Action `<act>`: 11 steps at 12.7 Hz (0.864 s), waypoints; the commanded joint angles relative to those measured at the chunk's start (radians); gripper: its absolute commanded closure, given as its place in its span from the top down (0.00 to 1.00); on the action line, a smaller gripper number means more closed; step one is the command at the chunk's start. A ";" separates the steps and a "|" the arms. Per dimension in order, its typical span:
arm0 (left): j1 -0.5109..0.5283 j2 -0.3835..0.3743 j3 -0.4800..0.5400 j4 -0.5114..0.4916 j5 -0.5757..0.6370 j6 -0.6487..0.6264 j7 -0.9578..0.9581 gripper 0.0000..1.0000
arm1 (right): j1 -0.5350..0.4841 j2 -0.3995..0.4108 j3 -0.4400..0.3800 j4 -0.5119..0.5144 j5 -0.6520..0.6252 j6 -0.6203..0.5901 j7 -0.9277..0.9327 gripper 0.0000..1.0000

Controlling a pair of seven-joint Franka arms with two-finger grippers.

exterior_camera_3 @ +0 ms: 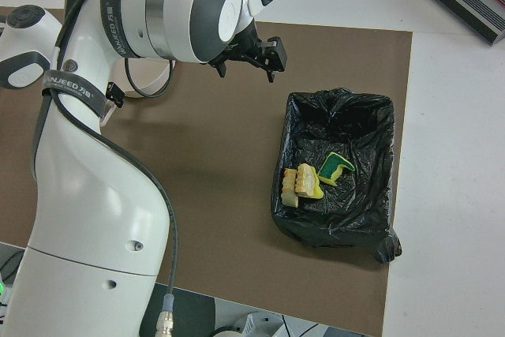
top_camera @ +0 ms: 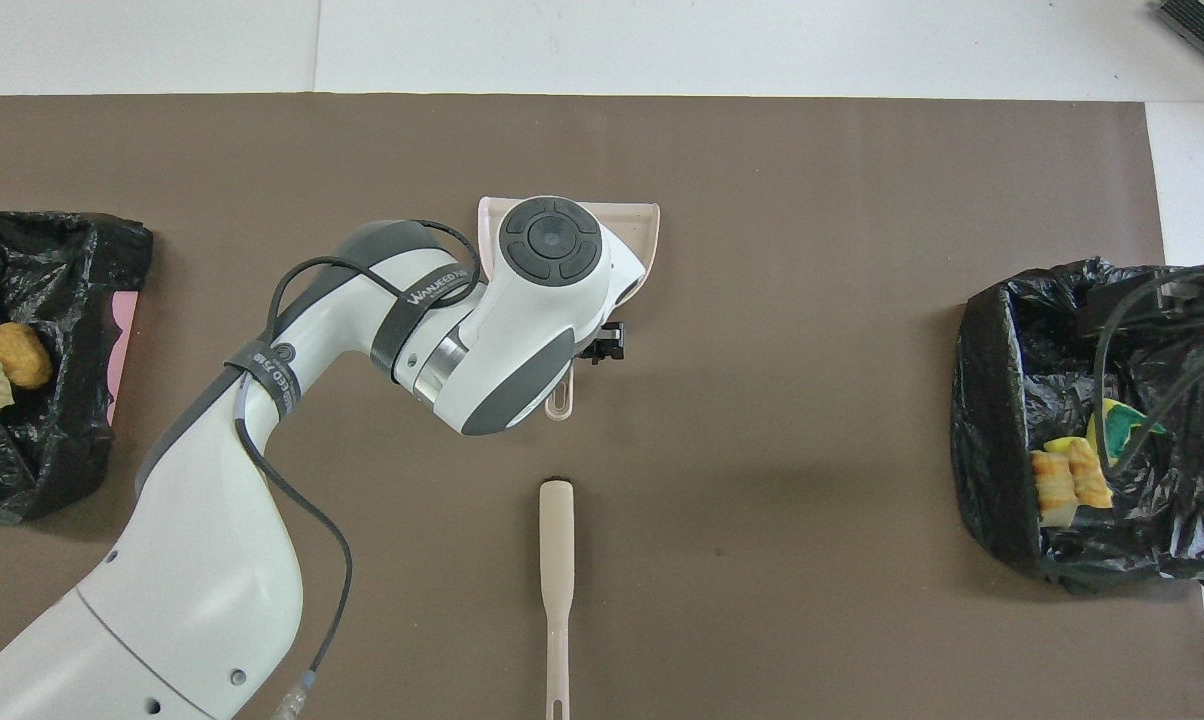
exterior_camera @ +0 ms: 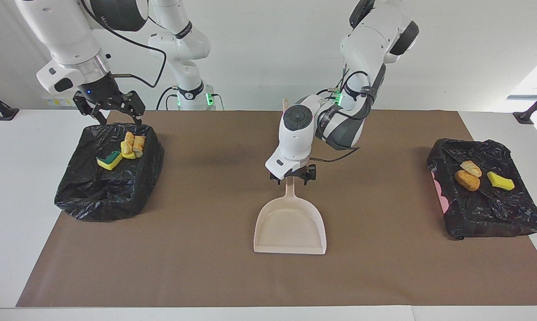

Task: Sweep and dump trash in bin

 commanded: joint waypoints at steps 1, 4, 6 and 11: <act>0.002 -0.132 0.064 -0.085 -0.004 -0.020 0.034 1.00 | 0.004 0.005 -0.003 0.013 0.018 0.007 0.112 1.00; 0.005 -0.281 0.147 -0.196 -0.053 -0.017 0.170 1.00 | 0.004 0.003 -0.002 0.011 0.017 0.005 0.122 1.00; 0.003 -0.411 0.254 -0.275 -0.165 -0.025 0.340 1.00 | 0.004 0.002 -0.002 0.010 0.018 0.002 0.124 1.00; 0.049 -0.627 0.401 -0.348 -0.205 -0.143 0.571 1.00 | 0.004 0.002 -0.002 0.010 0.018 0.002 0.124 1.00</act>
